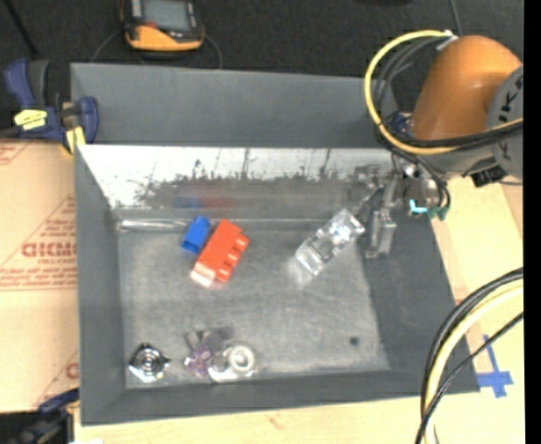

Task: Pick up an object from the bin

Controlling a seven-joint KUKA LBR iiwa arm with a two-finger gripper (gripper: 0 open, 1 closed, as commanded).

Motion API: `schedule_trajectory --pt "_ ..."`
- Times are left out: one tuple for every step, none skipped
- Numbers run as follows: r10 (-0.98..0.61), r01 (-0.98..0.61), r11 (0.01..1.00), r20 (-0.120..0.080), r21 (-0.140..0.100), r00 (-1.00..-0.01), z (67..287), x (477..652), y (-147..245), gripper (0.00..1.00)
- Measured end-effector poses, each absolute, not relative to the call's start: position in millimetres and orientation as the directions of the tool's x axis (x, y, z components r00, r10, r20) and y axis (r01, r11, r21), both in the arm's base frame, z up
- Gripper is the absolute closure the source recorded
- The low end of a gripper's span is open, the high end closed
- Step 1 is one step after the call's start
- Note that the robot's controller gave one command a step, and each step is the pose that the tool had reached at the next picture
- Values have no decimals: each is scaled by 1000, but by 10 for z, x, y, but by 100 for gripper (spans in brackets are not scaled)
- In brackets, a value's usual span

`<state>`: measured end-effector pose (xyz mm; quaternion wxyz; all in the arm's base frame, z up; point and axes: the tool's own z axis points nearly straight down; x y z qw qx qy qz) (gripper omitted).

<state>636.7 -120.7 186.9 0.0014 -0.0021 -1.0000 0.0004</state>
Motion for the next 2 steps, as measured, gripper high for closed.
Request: schedule_trajectory --pt "-110 -110 994 -13 -3 -994 2718 6360 -867 0" --pt "-177 -177 984 2 0 -984 1016 6347 -880 0"
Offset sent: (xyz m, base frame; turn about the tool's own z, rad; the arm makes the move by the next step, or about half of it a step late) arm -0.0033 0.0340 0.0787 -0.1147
